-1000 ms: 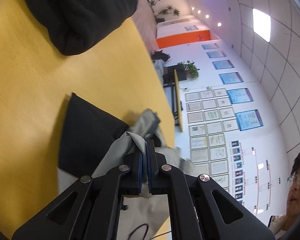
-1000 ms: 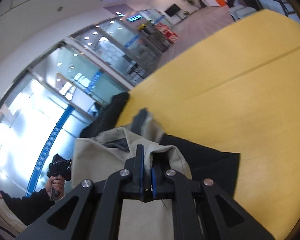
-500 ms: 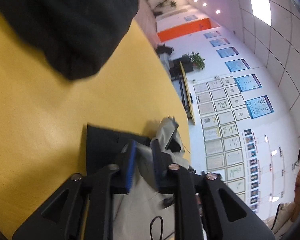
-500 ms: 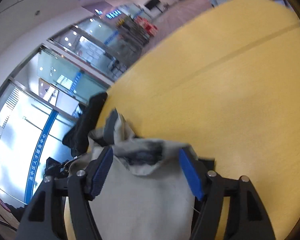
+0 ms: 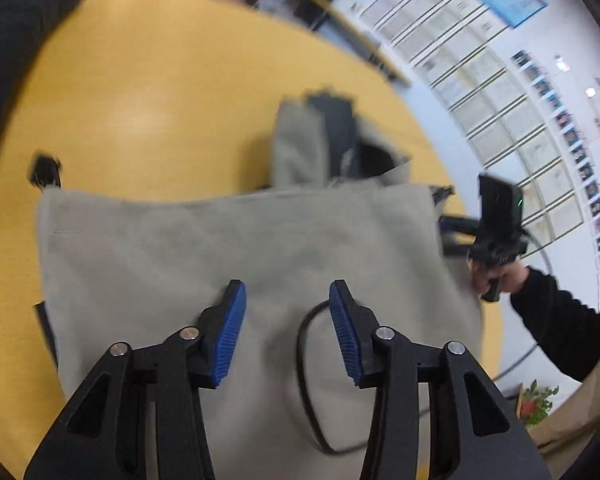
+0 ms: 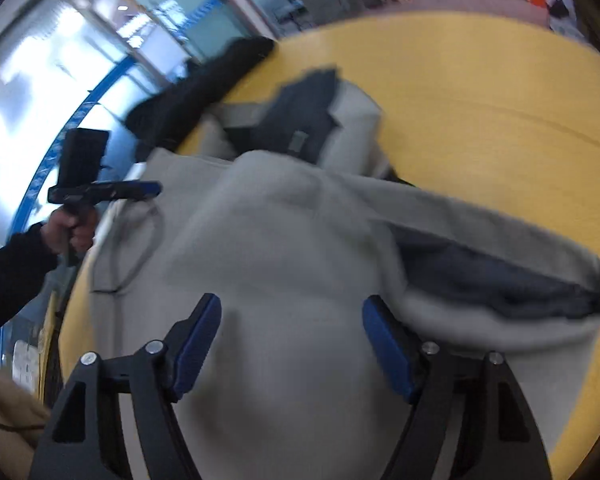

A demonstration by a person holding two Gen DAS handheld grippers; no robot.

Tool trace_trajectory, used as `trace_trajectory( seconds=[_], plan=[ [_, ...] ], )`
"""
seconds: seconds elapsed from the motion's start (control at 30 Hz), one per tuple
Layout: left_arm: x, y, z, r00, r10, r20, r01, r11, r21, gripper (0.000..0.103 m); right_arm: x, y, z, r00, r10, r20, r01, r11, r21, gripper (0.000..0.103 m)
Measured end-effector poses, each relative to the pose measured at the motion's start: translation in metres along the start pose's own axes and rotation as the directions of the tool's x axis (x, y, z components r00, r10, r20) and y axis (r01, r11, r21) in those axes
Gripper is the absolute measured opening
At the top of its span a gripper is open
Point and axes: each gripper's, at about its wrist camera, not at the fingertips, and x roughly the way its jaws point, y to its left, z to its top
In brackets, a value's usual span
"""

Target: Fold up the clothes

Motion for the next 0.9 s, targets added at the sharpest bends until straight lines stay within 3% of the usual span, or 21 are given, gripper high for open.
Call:
trace_trajectory(
  seconds=[0.07,0.1,0.17,0.23,0.3,0.33,0.43,0.5,0.53,0.6,0.63,0.7,0.77,0.8,0.83,0.9],
  plan=[
    [0.001,0.018,0.007,1.000,0.003,0.007,-0.002,0.999,-0.043,0.013,-0.003,-0.023,0.014,0.996,-0.073,0.060,0.072,0.997,0.015,0.058],
    [-0.005,0.026,0.008,0.999,0.025,0.038,-0.023,0.998,-0.063,0.013,-0.012,-0.033,0.021,0.984,-0.138,0.113,0.135,0.990,0.033,0.058],
    [-0.021,0.042,0.008,0.990,0.085,0.114,-0.072,0.991,-0.109,0.021,-0.041,-0.055,0.028,0.928,-0.294,0.231,0.276,0.955,0.105,0.067],
    [-0.037,0.056,0.008,0.975,0.130,0.177,-0.101,0.981,-0.164,0.027,-0.066,-0.068,0.025,0.895,-0.346,0.280,0.309,0.936,0.167,0.069],
    [-0.053,0.054,0.005,0.966,0.123,0.226,-0.086,0.982,-0.165,0.030,-0.083,-0.054,0.013,0.902,-0.294,0.316,0.263,0.955,0.136,0.069],
    [-0.060,0.047,0.002,0.962,0.115,0.247,-0.083,0.987,-0.135,0.037,-0.086,-0.038,0.006,0.911,-0.251,0.326,0.238,0.968,0.081,0.071],
    [-0.064,0.008,-0.006,0.969,0.063,0.237,-0.067,0.998,0.008,0.057,-0.076,0.007,-0.017,0.965,-0.073,0.252,0.099,0.991,-0.092,0.075],
    [-0.046,-0.007,-0.009,0.982,0.077,0.174,-0.097,0.990,0.104,0.063,-0.053,0.019,-0.029,0.982,-0.071,0.174,0.096,0.985,-0.140,0.075],
    [-0.037,-0.014,-0.011,0.986,0.087,0.143,-0.109,0.982,0.152,0.063,-0.041,0.008,-0.033,0.977,-0.149,0.149,0.165,0.981,-0.101,0.074],
    [-0.021,-0.005,-0.017,0.987,0.140,0.084,-0.152,0.976,0.157,0.060,-0.029,-0.018,-0.036,0.955,-0.267,0.129,0.267,0.964,0.013,0.067],
    [-0.018,0.005,-0.019,0.987,0.144,0.070,-0.153,0.978,0.143,0.046,-0.037,-0.038,-0.037,0.938,-0.303,0.168,0.287,0.951,0.115,0.059],
    [-0.027,0.017,-0.019,0.980,0.183,0.083,-0.191,0.976,0.107,0.036,-0.062,-0.060,-0.037,0.878,-0.414,0.239,0.351,0.898,0.267,0.060],
    [-0.049,0.017,-0.025,0.973,0.196,0.120,-0.208,0.974,0.091,0.040,-0.089,-0.056,-0.038,0.823,-0.501,0.268,0.419,0.854,0.310,0.063],
    [-0.060,0.015,-0.029,0.970,0.199,0.141,-0.212,0.974,0.085,0.045,-0.104,-0.042,-0.043,0.820,-0.482,0.307,0.407,0.870,0.279,0.066],
    [-0.071,0.008,-0.035,0.967,0.201,0.158,-0.219,0.970,0.108,0.052,-0.118,-0.028,-0.050,0.817,-0.462,0.344,0.396,0.884,0.248,0.075],
    [-0.091,-0.015,-0.053,0.962,0.201,0.187,-0.236,0.953,0.188,0.055,-0.141,0.003,-0.076,0.823,-0.415,0.388,0.360,0.909,0.209,0.080]
  ],
)
